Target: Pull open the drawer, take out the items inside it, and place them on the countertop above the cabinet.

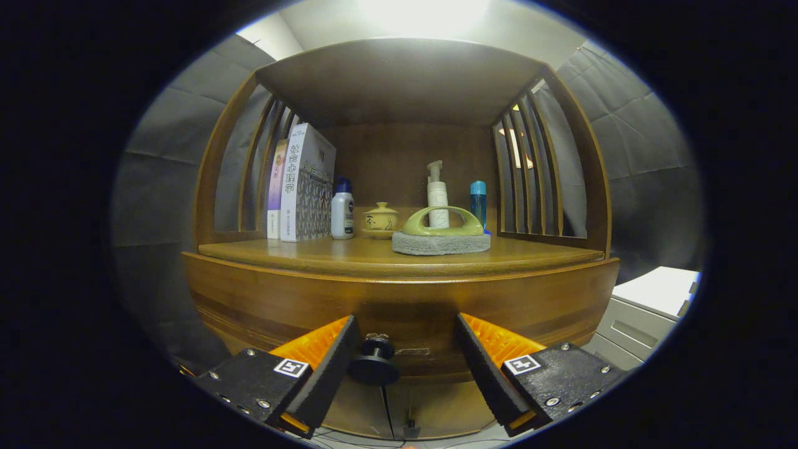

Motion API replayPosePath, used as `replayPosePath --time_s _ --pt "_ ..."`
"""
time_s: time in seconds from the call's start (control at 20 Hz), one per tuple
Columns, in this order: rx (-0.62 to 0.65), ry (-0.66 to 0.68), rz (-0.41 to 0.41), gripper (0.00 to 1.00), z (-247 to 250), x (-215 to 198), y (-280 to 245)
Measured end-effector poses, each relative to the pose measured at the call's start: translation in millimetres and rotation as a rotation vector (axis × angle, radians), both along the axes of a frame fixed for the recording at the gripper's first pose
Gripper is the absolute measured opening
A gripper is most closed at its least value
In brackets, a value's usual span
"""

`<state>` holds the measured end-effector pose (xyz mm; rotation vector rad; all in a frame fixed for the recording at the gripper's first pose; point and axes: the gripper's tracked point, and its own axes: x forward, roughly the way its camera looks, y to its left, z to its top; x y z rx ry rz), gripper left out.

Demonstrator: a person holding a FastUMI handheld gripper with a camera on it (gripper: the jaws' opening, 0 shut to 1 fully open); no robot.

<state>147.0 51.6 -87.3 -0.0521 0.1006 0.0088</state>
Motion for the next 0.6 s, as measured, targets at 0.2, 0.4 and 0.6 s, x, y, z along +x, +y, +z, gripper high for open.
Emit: replayPosePath --time_s 0.2,0.4,0.6 --pt "0.001 0.001 -0.017 0.97 -2.9 10.5 0.8" --pt "-0.008 -0.022 -0.017 0.97 -0.2 10.5 2.6" --pt "-0.008 -0.023 -0.018 0.97 -0.3 10.0 2.0"
